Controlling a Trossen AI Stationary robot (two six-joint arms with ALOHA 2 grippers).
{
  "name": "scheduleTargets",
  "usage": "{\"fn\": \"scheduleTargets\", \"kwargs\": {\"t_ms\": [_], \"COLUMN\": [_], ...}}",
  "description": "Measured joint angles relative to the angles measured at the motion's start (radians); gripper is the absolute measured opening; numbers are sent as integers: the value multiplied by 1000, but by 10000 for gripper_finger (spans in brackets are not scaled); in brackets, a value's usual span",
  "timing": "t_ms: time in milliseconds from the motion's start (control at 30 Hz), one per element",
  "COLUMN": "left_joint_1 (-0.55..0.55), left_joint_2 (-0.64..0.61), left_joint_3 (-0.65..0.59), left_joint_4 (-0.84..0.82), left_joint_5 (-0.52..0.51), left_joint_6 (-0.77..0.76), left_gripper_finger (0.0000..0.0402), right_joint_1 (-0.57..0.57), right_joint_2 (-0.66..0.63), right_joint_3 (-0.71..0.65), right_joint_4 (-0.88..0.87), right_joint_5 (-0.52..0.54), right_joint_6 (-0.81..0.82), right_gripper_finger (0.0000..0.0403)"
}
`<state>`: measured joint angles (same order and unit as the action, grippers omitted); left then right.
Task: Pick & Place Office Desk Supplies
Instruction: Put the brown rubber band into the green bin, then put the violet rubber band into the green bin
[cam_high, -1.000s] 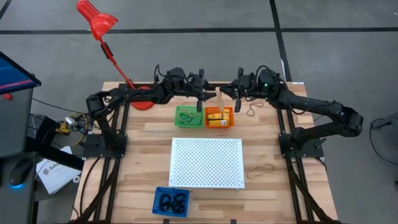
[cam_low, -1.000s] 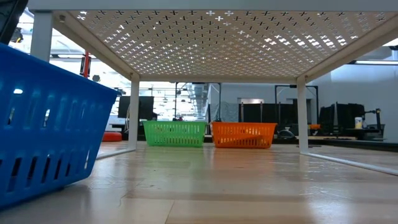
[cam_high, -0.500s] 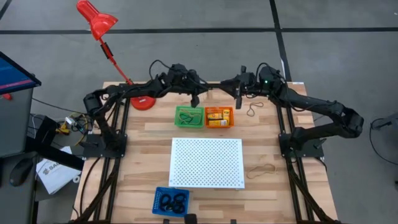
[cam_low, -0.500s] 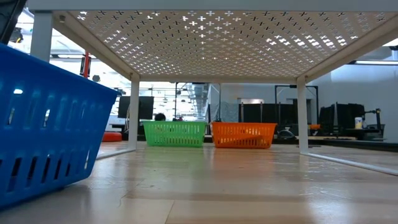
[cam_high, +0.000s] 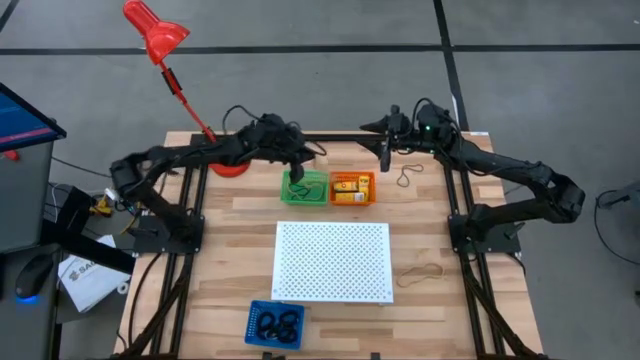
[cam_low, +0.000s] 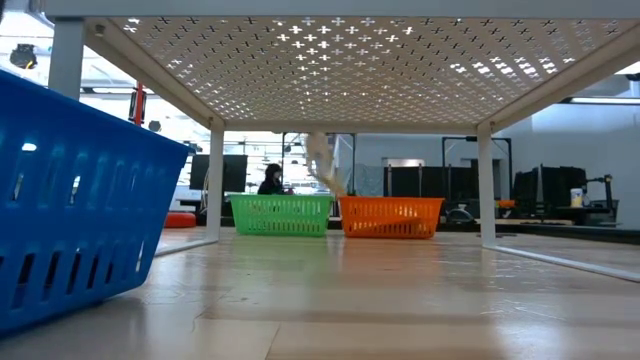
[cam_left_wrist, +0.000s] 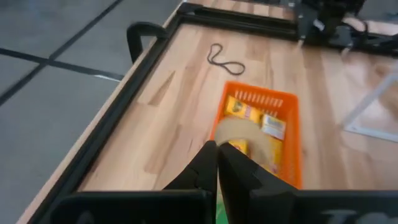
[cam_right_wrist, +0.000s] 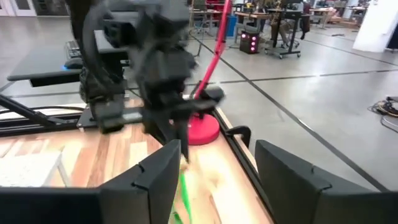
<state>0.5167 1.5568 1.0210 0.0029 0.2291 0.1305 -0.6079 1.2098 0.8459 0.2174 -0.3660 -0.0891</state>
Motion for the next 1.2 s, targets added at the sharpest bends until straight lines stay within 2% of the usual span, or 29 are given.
{"fn": "scheduleTargets", "kwargs": {"t_ms": [133, 267, 433, 600, 700, 833, 1000, 1067, 1200], "left_joint_1": [-1, -6, -6, -6, -13, -14, -14, -14, -10], "left_joint_2": [-100, -125, -83, -19, 6, 18, 14, 13, -34], "left_joint_3": [-92, -159, -219, -231, -233, -233, -233, -233, -232], "left_joint_4": [-2, 26, 96, 203, 209, 165, 134, 134, 158], "left_joint_5": [11, 10, 14, 13, 13, 7, 4, -6, -22], "left_joint_6": [-20, -39, -81, -91, -119, -139, -137, -119, -83], "left_gripper_finger": [0, 0, 0, 1, 9, 45, 116, 143, 187], "right_joint_1": [-5, -4, 0, 5, 1, -16, -38, -45, -61], "right_joint_2": [0, 0, 0, 0, 0, -1, -2, -2, -1], "right_joint_3": [0, 0, 0, -1, -1, -1, -1, -1, -1], "right_joint_4": [4, 7, 7, 1, -26, -73, -136, -187, -364], "right_joint_5": [-4, -7, -7, -4, -2, 4, 13, 54, 216], "right_joint_6": [0, 1, 3, 3, 2, 2, 2, 0, 25], "right_gripper_finger": [201, 198, 198, 198, 198, 198, 205, 207, 208]}}
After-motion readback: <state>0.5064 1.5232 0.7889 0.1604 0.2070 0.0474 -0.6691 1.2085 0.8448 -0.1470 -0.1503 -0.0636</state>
